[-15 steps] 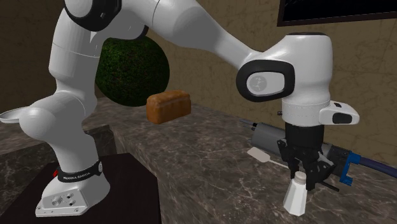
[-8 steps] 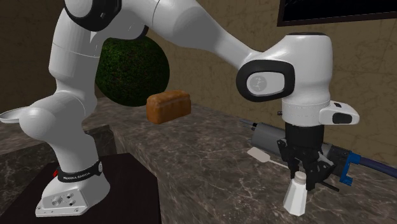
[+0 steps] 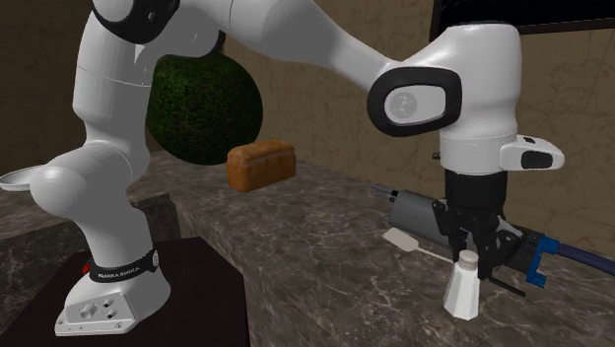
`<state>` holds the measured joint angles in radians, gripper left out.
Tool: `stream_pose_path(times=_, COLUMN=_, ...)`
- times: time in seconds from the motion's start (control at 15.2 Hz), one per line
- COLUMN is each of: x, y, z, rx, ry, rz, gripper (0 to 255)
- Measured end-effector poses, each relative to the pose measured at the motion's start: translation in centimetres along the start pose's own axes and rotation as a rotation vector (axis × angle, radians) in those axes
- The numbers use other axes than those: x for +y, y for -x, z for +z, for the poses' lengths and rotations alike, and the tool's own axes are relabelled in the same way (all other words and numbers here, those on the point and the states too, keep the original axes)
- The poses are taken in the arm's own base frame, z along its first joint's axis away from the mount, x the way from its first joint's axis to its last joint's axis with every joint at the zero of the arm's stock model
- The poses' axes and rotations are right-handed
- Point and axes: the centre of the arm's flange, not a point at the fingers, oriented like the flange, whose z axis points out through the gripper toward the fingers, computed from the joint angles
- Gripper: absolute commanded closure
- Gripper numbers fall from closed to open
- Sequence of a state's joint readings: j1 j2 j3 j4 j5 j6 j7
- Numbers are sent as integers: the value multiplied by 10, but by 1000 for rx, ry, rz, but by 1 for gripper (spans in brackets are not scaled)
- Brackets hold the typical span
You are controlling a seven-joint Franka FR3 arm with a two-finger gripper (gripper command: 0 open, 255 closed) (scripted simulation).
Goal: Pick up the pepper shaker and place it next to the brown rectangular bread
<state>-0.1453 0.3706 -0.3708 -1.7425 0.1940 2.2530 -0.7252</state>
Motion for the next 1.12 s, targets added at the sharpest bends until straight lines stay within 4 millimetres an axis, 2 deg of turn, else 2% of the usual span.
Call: stream_pose_path(times=1.12, x=8, y=-14, z=-89, rx=0, ry=0, rz=0, gripper=255)
